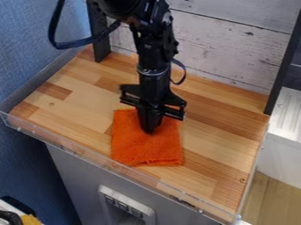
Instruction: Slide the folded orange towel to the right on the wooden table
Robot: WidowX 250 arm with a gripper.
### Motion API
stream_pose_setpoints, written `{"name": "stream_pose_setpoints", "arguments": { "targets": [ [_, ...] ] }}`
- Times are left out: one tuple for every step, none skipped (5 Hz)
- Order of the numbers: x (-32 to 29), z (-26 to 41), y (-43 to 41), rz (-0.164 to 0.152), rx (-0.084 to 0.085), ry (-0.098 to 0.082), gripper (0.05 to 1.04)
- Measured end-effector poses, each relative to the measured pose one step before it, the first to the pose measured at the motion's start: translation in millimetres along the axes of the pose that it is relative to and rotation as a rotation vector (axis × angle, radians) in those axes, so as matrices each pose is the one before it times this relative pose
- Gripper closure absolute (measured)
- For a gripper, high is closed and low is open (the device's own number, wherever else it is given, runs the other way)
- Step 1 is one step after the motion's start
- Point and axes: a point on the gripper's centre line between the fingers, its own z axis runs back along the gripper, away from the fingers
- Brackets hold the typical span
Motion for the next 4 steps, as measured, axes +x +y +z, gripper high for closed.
{"name": "stream_pose_setpoints", "arguments": {
  "targets": [
    [7.11,-0.30,-10.21,-0.0202,-0.0068,0.0020,1.020],
    [2.97,2.91,-10.71,-0.0178,-0.0048,-0.0025,1.020],
    [2.04,0.79,-8.79,-0.0129,-0.0017,-0.0072,1.020],
    [1.26,-4.31,-8.54,-0.0152,-0.0007,-0.0073,1.020]
  ]
}}
